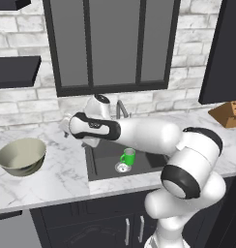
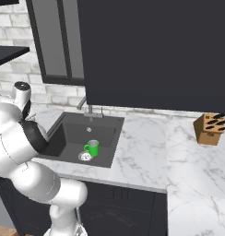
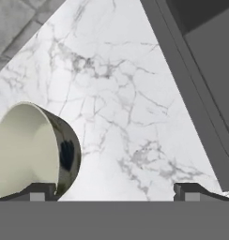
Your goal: Pick the mug and place it in the sink. Pick the bowl and place it in the open cabinet and then close the cabinet.
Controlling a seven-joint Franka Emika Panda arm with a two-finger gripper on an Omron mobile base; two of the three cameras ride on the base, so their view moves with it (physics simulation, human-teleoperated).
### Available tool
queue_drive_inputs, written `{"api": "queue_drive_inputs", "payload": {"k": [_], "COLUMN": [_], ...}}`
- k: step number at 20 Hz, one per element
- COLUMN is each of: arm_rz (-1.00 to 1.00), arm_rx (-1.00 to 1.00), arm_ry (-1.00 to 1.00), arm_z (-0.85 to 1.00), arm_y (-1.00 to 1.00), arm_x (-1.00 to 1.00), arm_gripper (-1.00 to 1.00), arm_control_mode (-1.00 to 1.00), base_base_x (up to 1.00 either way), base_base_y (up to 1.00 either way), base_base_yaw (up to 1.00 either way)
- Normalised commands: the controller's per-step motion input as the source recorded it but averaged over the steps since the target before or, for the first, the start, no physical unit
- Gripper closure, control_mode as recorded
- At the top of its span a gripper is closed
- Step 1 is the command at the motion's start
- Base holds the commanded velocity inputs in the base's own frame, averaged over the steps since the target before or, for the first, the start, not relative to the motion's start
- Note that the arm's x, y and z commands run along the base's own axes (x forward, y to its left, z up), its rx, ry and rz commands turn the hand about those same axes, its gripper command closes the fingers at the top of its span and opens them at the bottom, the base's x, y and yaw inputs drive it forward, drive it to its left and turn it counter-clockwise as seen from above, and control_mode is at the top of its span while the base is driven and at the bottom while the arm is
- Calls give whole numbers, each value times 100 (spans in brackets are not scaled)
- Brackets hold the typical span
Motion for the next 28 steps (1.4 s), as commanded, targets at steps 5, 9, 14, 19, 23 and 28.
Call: {"api": "queue_drive_inputs", "payload": {"k": [5,9,14,19,23,28], "arm_rz": [4,3,1,0,0,0], "arm_rx": [1,3,1,0,-1,0], "arm_ry": [0,0,-1,-8,-14,-11], "arm_z": [1,0,0,-15,-38,-29], "arm_y": [44,36,38,21,6,7], "arm_x": [-5,-19,-11,7,26,23], "arm_gripper": [-100,-100,-100,-100,-100,-100], "arm_control_mode": [-100,-100,-100,-100,-100,-100], "base_base_x": [0,0,0,0,0,0], "base_base_y": [0,0,0,0,0,0], "base_base_yaw": [0,0,0,0,0,0]}}
